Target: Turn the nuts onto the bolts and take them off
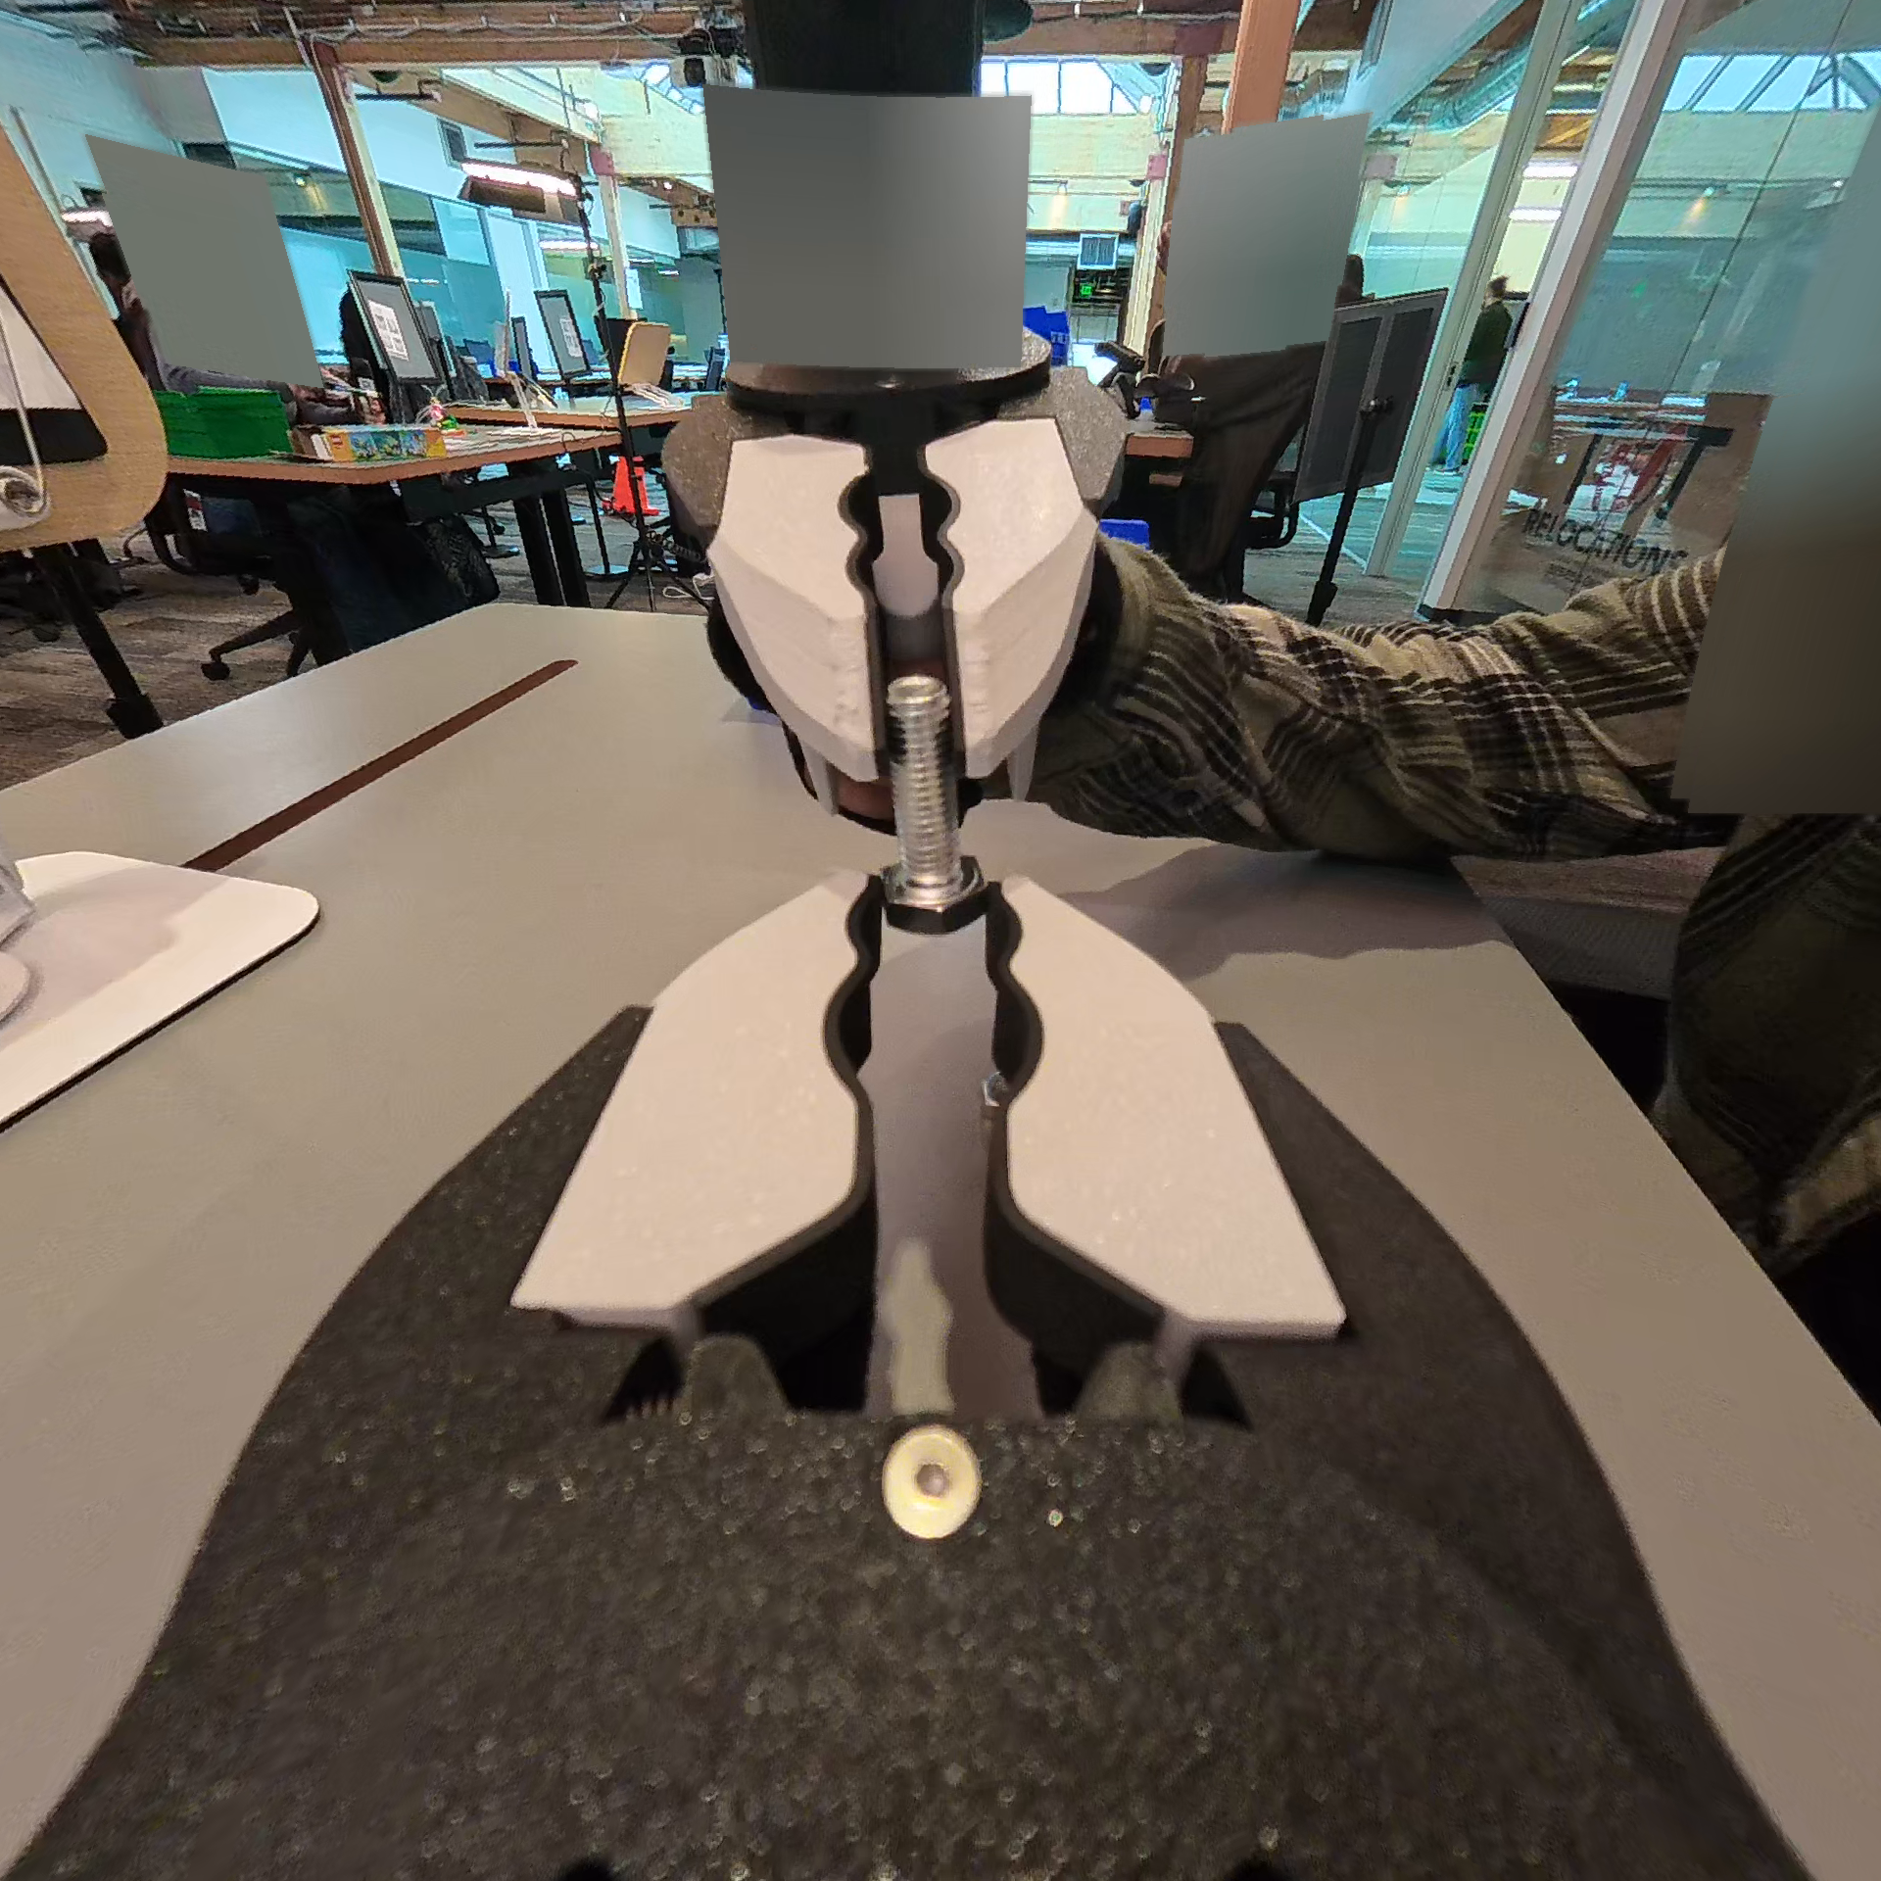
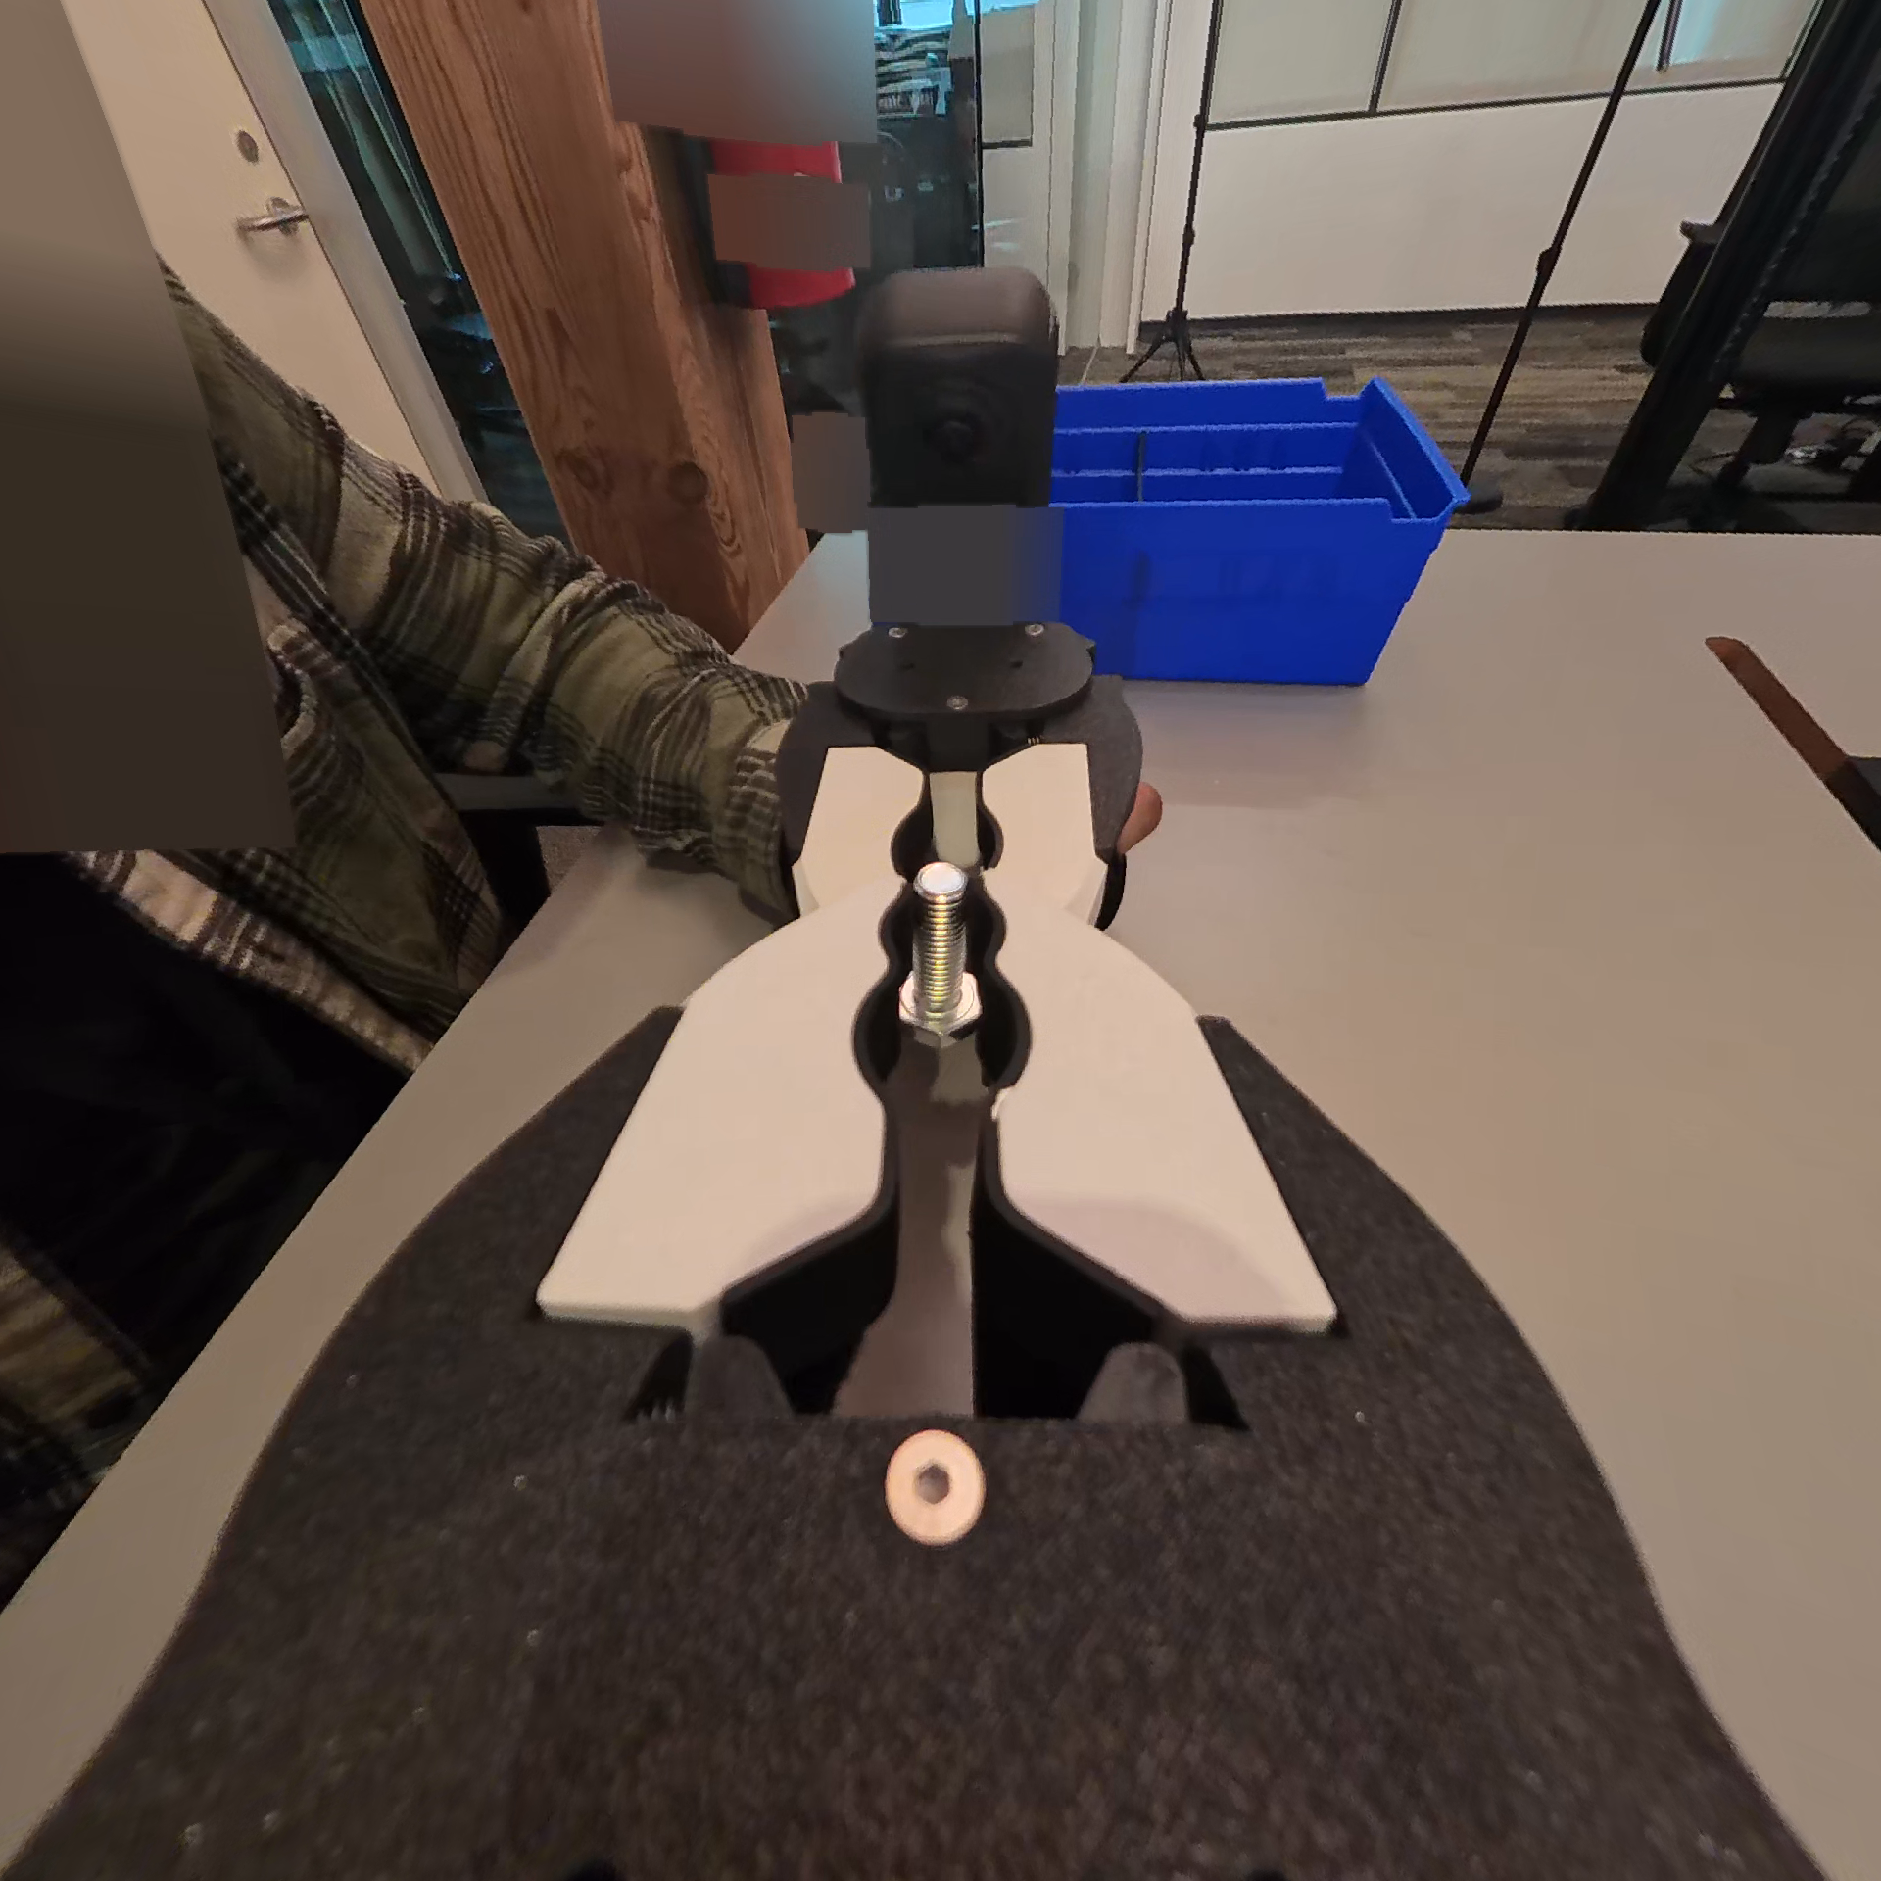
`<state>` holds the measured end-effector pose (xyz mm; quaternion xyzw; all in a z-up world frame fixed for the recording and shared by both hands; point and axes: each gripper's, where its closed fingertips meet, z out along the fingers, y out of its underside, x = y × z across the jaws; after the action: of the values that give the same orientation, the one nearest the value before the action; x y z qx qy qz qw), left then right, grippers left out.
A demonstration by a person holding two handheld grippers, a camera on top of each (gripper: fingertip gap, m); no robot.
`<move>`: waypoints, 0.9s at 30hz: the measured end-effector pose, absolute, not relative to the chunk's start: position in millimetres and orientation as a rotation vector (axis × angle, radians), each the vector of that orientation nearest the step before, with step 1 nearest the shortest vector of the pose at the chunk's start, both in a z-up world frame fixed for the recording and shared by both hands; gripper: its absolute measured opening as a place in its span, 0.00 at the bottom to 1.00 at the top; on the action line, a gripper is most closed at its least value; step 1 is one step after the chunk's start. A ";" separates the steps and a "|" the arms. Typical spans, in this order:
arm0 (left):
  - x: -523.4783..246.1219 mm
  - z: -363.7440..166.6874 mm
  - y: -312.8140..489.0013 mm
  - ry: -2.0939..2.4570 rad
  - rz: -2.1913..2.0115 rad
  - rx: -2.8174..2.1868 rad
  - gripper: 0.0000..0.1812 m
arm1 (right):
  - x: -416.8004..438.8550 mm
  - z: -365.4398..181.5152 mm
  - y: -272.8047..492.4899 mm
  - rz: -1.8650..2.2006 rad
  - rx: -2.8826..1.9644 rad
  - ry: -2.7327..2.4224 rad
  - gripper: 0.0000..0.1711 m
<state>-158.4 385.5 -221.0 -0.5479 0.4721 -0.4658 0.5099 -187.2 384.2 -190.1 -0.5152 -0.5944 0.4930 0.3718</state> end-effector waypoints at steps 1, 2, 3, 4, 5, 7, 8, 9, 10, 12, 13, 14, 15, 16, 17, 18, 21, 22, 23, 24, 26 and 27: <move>-158.3 -221.4 385.5 1.140 -1.116 -1.322 0.10 | -187.4 -190.5 384.0 1.264 -1.321 -1.526 0.05; -158.2 -222.0 385.6 1.144 -1.102 -1.326 0.10 | -188.0 -190.8 383.9 1.263 -1.319 -1.526 0.05; -158.4 -222.4 386.1 1.147 -1.080 -1.329 0.10 | -188.6 -190.9 383.9 1.263 -1.313 -1.525 0.05; -158.6 -222.5 386.4 1.150 -1.063 -1.330 0.10 | -189.0 -190.6 383.5 1.268 -1.304 -1.524 0.05; -158.9 -222.0 386.4 1.148 -1.056 -1.329 0.10 | -189.2 -189.7 383.7 1.275 -1.295 -1.520 0.05; -159.7 -220.0 387.2 1.127 -1.067 -1.328 0.10 | -189.3 -187.5 384.8 1.278 -1.274 -1.506 0.05; -160.3 -219.3 387.9 1.118 -1.073 -1.331 0.10 | -189.2 -186.9 385.7 1.269 -1.265 -1.500 0.06; -161.1 -219.1 389.2 1.111 -1.066 -1.335 0.10 | -188.8 -185.7 387.4 1.256 -1.258 -1.490 0.07; -162.3 -219.2 391.0 1.107 -1.052 -1.340 0.10 | -188.0 -183.6 390.2 1.241 -1.256 -1.471 0.10; -165.3 -217.9 394.1 1.095 -1.040 -1.344 0.10 | -183.1 -178.8 395.5 1.201 -1.274 -1.429 0.14; -167.2 -216.8 396.1 1.082 -1.038 -1.345 0.10 | -178.5 -177.2 397.5 1.171 -1.289 -1.410 0.16; -169.1 -216.4 398.2 1.071 -1.033 -1.348 0.10 | -172.2 -176.8 399.0 1.137 -1.305 -1.388 0.17; -170.8 -217.1 400.7 1.065 -1.023 -1.357 0.10 | -163.8 -179.9 398.1 1.102 -1.321 -1.379 0.16; -172.3 -218.2 403.3 1.060 -1.008 -1.368 0.10 | -154.5 -187.1 396.2 1.061 -1.342 -1.378 0.15; -173.4 -219.4 405.4 1.056 -0.995 -1.378 0.10 | -145.8 -197.9 393.9 1.020 -1.369 -1.382 0.14; -174.3 -220.6 407.5 1.053 -0.978 -1.387 0.10 | -138.4 -211.2 391.1 0.988 -1.404 -1.390 0.14; -174.4 -223.2 409.9 1.060 -0.938 -1.402 0.10 | -124.2 -253.9 378.6 0.931 -1.514 -1.455 0.14; -173.9 -223.4 409.3 1.062 -0.938 -1.401 0.10 | -121.4 -265.6 374.7 0.911 -1.538 -1.485 0.15; -173.2 -223.7 408.8 1.063 -0.939 -1.403 0.10 | -119.1 -276.6 371.6 0.891 -1.565 -1.521 0.17; -172.3 -224.7 408.3 1.070 -0.937 -1.408 0.10 | -117.1 -286.9 370.4 0.861 -1.595 -1.557 0.18; -171.0 -227.0 408.4 1.083 -0.919 -1.415 0.10 | -114.8 -300.7 369.6 0.820 -1.629 -1.613 0.19; -170.2 -228.1 407.7 1.093 -0.913 -1.416 0.10 | -113.7 -306.1 368.4 0.815 -1.655 -1.636 0.19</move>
<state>-170.2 407.7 -228.1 -0.5947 0.4593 -0.3837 0.5368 -113.7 368.4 -306.1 -0.6331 -0.6261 0.3119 0.3315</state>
